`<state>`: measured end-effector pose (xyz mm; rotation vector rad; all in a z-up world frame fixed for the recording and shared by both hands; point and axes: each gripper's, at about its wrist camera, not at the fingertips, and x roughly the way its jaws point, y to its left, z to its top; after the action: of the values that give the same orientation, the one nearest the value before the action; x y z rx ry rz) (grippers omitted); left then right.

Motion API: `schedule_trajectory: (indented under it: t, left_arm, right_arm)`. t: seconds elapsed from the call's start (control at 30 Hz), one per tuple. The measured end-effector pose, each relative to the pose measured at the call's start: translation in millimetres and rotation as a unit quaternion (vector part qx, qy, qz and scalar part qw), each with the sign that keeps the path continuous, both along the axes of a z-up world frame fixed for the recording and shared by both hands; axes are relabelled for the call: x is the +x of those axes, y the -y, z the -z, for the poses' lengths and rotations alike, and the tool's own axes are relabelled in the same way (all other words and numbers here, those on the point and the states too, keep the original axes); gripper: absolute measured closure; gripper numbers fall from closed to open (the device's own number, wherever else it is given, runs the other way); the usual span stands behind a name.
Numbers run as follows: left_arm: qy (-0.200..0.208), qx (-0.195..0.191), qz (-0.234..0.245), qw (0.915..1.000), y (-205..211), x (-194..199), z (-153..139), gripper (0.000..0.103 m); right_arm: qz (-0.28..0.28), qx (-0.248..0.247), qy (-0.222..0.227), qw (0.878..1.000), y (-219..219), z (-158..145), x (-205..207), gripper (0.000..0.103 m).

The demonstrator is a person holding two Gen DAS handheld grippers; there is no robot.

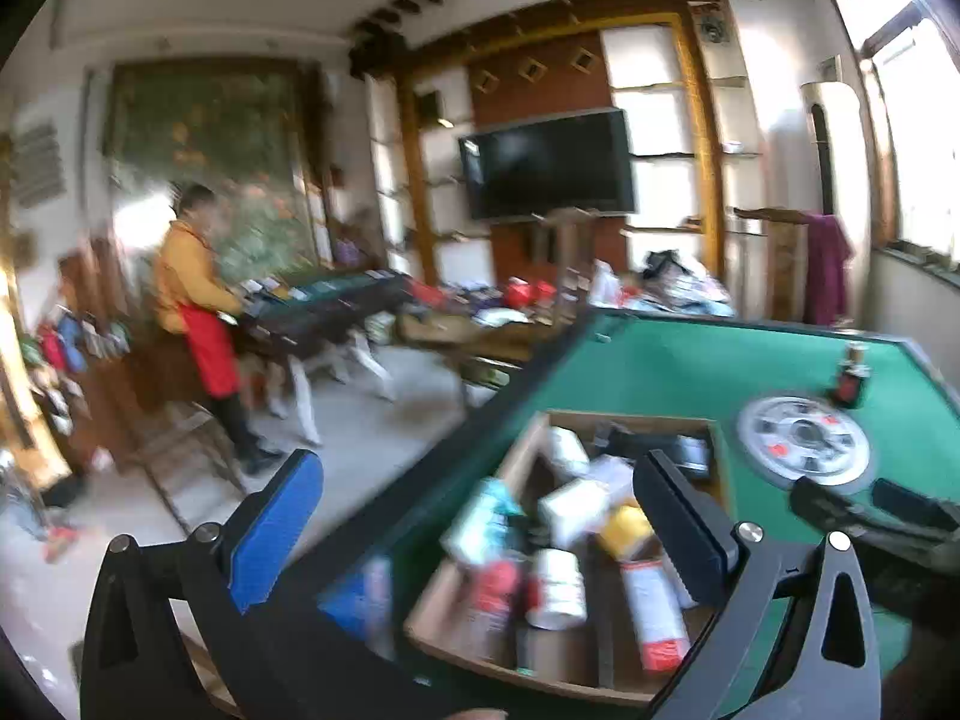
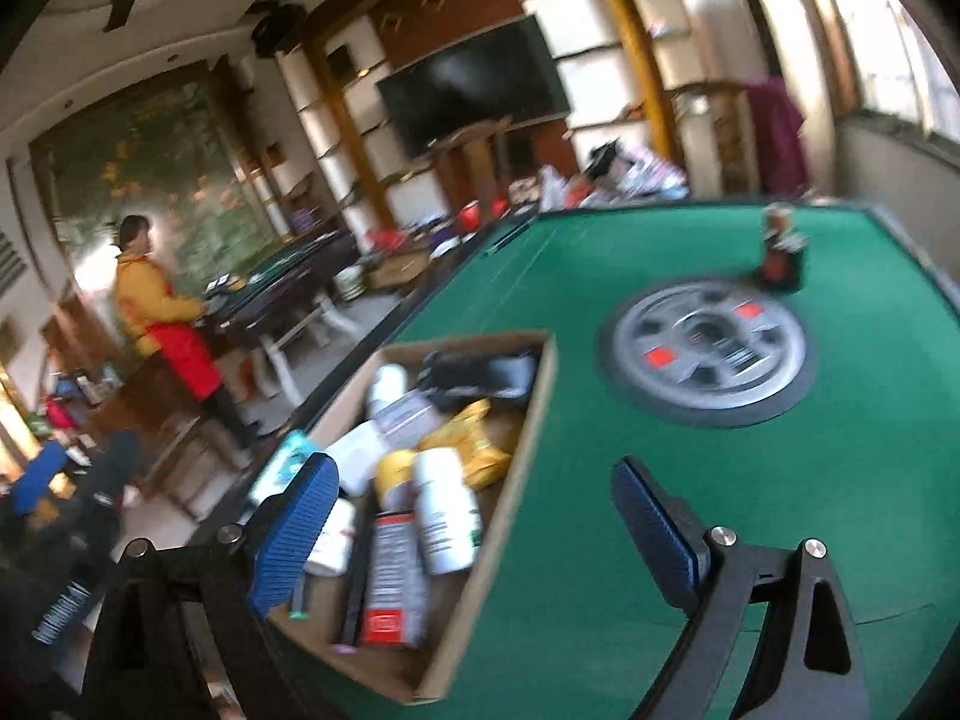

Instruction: Organize objects

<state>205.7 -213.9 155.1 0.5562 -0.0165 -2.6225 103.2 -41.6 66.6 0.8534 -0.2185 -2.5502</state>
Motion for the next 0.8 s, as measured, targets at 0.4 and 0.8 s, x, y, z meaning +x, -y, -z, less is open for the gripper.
schedule_trajectory:
  t: [0.4,0.8]
  left_arm:
    - [0.044,0.007,-0.018,0.9988,-1,-8,12,0.0]
    - [0.067,0.043,-0.036,0.9962,25,-11,32,0.0]
  right_arm:
    - [0.014,0.107,-0.03,0.994,5,21,12,0.005]
    - [-0.003,0.197,-0.082,0.977,43,23,32,0.0]
